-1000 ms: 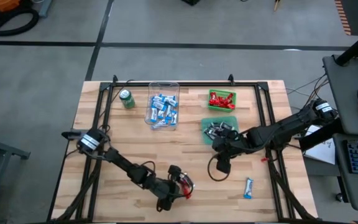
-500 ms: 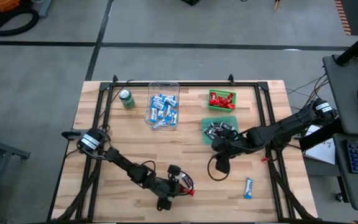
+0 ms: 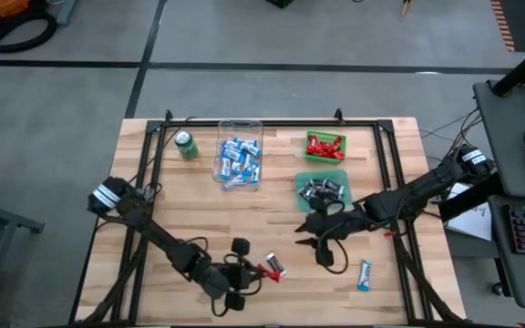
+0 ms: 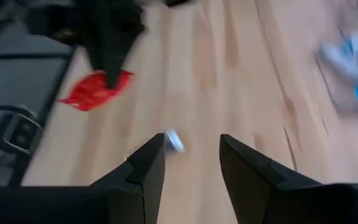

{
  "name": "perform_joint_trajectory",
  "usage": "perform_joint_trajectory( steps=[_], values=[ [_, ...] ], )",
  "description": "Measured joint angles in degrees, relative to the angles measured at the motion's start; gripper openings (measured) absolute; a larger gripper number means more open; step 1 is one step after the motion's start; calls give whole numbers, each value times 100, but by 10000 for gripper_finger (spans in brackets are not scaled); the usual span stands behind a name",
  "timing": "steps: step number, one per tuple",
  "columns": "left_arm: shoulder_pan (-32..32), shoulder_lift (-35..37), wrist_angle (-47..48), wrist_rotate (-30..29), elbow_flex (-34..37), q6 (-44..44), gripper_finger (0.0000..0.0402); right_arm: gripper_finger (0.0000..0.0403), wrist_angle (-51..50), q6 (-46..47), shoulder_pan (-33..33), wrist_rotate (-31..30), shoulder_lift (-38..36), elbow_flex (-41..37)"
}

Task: Sort candy
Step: Put the red candy into the green bin

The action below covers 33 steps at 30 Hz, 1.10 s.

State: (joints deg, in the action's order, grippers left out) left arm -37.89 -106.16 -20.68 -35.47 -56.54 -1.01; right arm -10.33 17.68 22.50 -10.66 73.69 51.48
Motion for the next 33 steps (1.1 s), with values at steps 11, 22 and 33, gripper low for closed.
perform_joint_trajectory(
  steps=[11, 22, 33],
  values=[
    [-88, 392, -817, -1488, 9, -153, 9, 151, 4211, -1734, 277, 3, 561, -968],
    [-78, 375, -915, -1716, 9, -135, 10, 167, 5097, -1832, 273, 12, 1435, -765],
    [-30, 375, -833, -1719, 9, -151, 10, 153, 5132, -1869, 271, -3, 1703, -369]
  ],
)
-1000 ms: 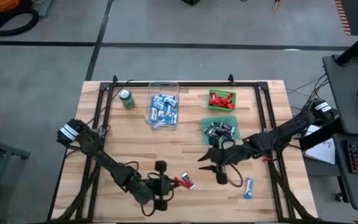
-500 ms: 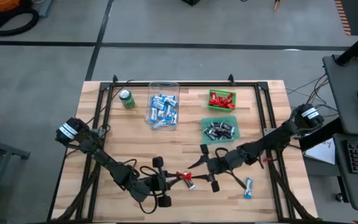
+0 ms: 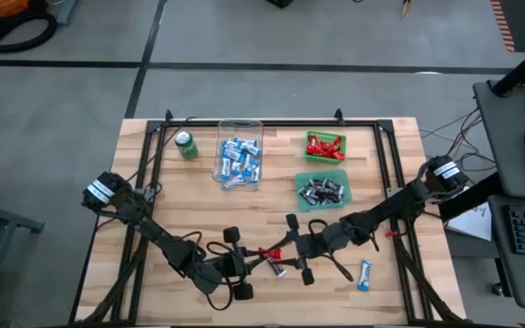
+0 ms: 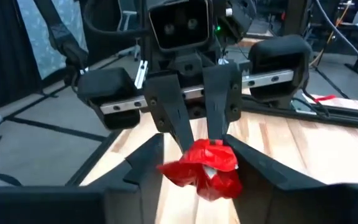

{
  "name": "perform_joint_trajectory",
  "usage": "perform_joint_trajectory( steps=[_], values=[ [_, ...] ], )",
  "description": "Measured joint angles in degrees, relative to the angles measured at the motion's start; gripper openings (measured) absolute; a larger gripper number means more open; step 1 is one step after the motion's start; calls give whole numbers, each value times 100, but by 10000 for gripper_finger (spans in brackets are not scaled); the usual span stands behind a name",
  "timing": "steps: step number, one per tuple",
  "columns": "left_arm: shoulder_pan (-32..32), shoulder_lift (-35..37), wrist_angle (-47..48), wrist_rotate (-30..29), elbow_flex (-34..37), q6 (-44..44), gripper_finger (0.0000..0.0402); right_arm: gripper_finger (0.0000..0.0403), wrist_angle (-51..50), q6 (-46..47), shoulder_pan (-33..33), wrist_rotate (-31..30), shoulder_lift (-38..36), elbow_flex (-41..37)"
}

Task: Sort candy
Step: Put the red candy into the green bin

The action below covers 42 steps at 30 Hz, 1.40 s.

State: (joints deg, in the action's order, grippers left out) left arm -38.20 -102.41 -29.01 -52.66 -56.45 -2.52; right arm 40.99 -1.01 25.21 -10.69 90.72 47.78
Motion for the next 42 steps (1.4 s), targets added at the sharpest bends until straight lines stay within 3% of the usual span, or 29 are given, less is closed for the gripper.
perform_joint_trajectory(
  steps=[9, 13, 19, 22, 25, 28, 30, 33, 37, 42],
  values=[
    [-7, -4, 0, -27, 0, -117, 19, 29, -166, 187, -11, -1, -2, 25],
    [-11, -4, -5, -43, 0, -111, 58, 26, -281, 314, -69, 14, -33, 26],
    [-32, 3, 102, -209, 0, -110, 133, 28, -1586, 693, -453, 1, -442, 102],
    [-80, 13, 329, -342, -4, -187, 161, 28, -2660, 747, -791, -583, -799, 179],
    [-93, 45, 496, -380, -2, -315, 179, 28, -4069, 779, -1219, -1719, -1191, 373],
    [-104, 66, 501, -384, -2, -395, 186, 28, -5577, 1069, -1890, -2826, -1501, 574],
    [-110, 66, 517, -382, -3, -454, 186, 28, -6340, 1375, -2501, -3082, -1669, 610],
    [-114, 68, 553, -380, -2, -502, 183, 28, -6782, 1771, -3531, -2818, -1855, 597],
    [-109, 68, 568, -380, -2, -553, 179, 29, -6814, 1797, -4850, -1831, -1794, 473],
    [-114, 68, 569, -380, -3, -554, 176, 51, -6597, 1559, -5654, -1028, -1563, 448]
  ],
)
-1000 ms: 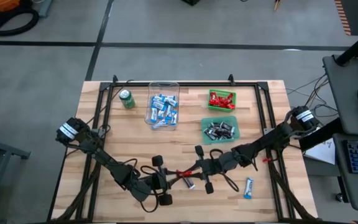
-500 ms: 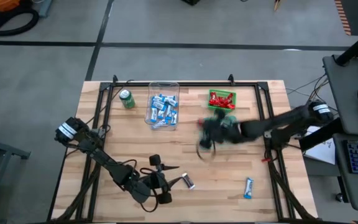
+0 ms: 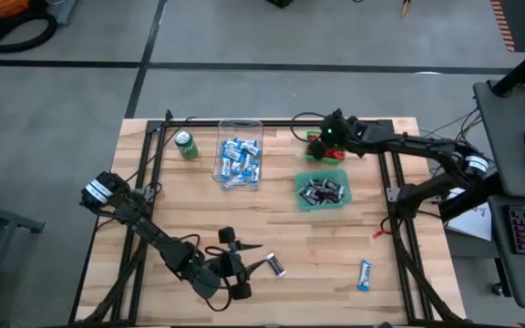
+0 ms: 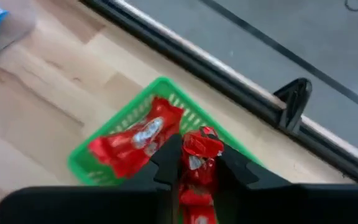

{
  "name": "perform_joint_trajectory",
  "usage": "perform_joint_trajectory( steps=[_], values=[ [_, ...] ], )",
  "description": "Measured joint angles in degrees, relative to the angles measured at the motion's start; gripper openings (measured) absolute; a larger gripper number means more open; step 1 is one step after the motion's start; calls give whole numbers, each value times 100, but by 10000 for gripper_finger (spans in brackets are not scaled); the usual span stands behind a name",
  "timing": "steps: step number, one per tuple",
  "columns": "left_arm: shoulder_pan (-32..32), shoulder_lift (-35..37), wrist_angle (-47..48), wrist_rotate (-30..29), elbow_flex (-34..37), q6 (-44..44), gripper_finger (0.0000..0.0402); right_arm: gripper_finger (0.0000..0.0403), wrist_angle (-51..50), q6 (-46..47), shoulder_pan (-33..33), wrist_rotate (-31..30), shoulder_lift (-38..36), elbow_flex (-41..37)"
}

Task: Sort candy
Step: Put the red candy into the green bin, then put the brown candy into the blue bin

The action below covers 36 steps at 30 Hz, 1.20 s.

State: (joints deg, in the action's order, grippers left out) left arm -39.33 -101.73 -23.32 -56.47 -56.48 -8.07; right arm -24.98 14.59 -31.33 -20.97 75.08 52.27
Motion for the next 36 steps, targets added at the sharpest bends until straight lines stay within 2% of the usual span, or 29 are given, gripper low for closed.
perform_joint_trajectory(
  steps=[5, 12, 21, 27, 36],
  values=[
    [0, 0, 36, 2, 1, 1, 175, 101, 324, -159, -44, 25, 110, -4],
    [0, 0, 51, 60, 0, -4, 175, 160, 246, -107, -42, 63, 91, -4],
    [7, -9, 237, 1019, 1, -69, 175, 175, 134, 57, 355, 1026, -332, -4],
    [4, -13, 535, 2165, 1, 45, 175, 176, -70, 133, 1171, 1247, -723, -4],
    [35, -15, 558, 2286, 82, 252, 175, 176, -109, 378, 3037, 1244, -1000, -6]
  ],
)
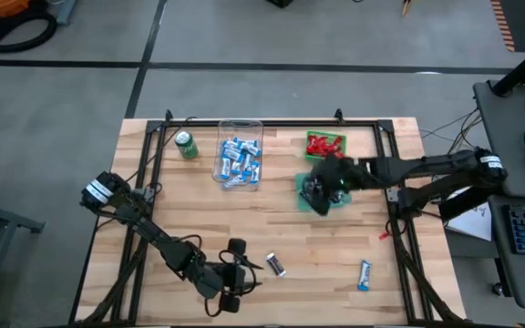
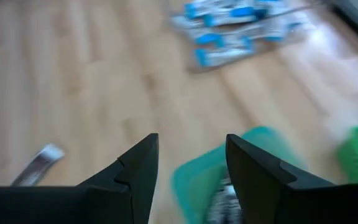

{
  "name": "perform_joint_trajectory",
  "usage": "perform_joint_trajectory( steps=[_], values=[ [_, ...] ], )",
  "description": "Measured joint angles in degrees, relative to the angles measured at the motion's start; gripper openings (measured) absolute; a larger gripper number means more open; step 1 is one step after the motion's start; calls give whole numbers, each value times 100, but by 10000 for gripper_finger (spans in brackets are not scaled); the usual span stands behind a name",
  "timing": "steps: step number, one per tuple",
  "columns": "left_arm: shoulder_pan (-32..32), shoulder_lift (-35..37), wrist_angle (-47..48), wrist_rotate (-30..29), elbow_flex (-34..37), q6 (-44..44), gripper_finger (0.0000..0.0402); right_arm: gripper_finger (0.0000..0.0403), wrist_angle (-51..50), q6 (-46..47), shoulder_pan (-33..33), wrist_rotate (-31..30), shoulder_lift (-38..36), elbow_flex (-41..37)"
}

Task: Sort candy
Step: Put the brown candy into the blue bin

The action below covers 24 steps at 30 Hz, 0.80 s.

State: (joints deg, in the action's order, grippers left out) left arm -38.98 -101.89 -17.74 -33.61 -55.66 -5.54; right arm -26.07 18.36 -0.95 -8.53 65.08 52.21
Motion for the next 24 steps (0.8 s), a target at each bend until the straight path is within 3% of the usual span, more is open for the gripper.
perform_joint_trajectory(
  steps=[12, 20, 24],
  values=[
    [380, -508, -612, 735, 17, 309, 175, 176, 216, 516, 1912, -48, 5, -135],
    [616, -1224, -983, 801, 20, 310, 175, 176, 707, 981, 2546, -163, 13, -461],
    [780, -1471, -1370, 1222, 20, 333, 175, 176, 868, 1123, 2693, -350, 13, -587]
  ],
)
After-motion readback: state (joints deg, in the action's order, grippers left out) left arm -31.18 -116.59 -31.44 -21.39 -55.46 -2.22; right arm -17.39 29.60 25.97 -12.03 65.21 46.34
